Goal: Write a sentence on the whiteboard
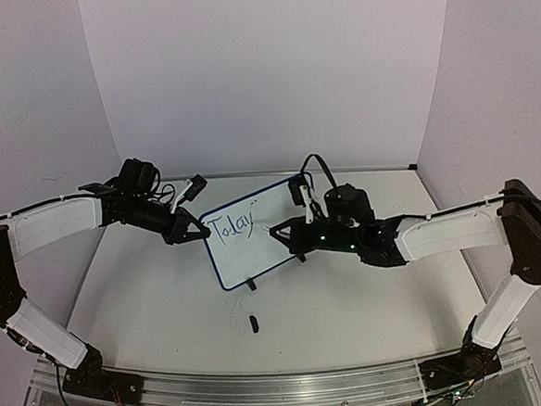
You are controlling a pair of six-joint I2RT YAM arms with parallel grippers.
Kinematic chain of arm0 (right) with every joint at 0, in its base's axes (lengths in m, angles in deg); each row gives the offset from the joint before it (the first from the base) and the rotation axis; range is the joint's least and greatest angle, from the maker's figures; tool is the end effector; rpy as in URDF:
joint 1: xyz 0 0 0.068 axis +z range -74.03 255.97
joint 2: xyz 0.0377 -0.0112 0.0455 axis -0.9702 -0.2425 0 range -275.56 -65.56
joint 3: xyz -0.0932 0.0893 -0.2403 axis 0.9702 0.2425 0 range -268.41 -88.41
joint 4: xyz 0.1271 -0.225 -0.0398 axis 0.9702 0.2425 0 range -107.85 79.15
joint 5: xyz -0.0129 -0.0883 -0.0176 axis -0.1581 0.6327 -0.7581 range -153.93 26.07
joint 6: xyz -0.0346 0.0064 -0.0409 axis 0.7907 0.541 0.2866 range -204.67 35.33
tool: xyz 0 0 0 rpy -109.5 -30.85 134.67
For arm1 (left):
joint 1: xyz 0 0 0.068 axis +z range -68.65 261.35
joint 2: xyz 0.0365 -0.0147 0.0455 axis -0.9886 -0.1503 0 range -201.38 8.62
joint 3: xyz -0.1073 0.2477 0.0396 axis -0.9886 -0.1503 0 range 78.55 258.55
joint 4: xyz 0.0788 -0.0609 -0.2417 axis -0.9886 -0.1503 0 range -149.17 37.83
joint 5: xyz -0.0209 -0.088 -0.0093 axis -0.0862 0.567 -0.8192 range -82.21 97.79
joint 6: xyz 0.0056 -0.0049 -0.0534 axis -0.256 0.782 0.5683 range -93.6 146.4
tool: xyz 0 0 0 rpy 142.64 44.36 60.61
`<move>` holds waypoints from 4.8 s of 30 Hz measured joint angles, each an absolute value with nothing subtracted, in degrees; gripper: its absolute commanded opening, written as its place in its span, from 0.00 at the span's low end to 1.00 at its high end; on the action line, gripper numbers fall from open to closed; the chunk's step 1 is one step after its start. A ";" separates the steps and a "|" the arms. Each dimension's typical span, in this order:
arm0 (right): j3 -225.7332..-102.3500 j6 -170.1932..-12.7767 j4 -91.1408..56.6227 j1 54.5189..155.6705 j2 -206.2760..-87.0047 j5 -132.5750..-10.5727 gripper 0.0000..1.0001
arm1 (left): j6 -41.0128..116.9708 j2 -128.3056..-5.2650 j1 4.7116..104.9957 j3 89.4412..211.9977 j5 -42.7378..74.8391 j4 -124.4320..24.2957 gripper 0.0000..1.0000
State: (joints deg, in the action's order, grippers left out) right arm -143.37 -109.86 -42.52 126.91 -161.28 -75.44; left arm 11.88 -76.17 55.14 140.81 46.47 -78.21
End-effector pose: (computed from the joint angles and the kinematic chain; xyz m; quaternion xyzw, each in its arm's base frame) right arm 0.2314 0.2962 0.2314 -0.2359 0.7617 0.4319 0.4215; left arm 0.2707 -0.1582 0.2617 0.4170 0.7866 -0.3421 0.3005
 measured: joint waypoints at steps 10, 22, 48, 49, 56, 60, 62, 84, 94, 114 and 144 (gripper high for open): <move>-142.27 -109.51 -40.05 126.91 -155.10 -74.00 0.00 | 11.85 -76.17 54.87 141.12 45.72 -78.70 0.00; -140.72 -108.55 -38.32 124.15 -149.20 -75.81 0.00 | 11.81 -76.17 54.63 141.14 45.55 -78.76 0.00; -149.75 -104.40 -36.14 122.38 -160.15 -78.24 0.00 | 11.57 -76.20 54.39 141.44 45.11 -79.29 0.00; -149.75 -104.40 -36.14 122.38 -160.21 -78.37 0.00 | 11.59 -76.20 54.39 141.44 45.11 -79.29 0.00; -149.81 -104.46 -36.20 122.38 -160.39 -78.65 0.00 | 11.57 -76.26 54.39 141.44 45.11 -79.29 0.00; -150.30 -104.59 -36.23 122.38 -161.15 -78.39 0.00 | 11.59 -76.33 54.39 141.55 45.11 -79.33 0.00; -150.34 -104.75 -36.18 122.38 -161.37 -78.28 0.00 | 11.61 -76.35 54.39 141.55 45.13 -79.33 0.00; -148.00 -105.75 -37.01 122.38 -161.02 -79.44 0.00 | 11.57 -76.44 54.39 141.60 45.15 -79.33 0.00; -144.37 -107.28 -38.72 122.34 -157.37 -78.15 0.00 | 11.57 -76.44 54.39 141.60 45.15 -79.33 0.00; -144.46 -108.55 -40.20 121.31 -160.08 -77.95 0.00 | 11.44 -76.52 54.39 141.62 45.18 -79.31 0.00; -144.42 -109.51 -41.25 121.48 -162.40 -78.02 0.00 | 11.88 -76.81 54.39 141.99 45.15 -79.66 0.00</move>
State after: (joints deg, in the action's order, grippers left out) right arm -144.42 -109.51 -41.25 121.48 -162.40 -78.02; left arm 11.88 -76.81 54.39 141.99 45.15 -79.66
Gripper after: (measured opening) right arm 0.067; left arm 0.034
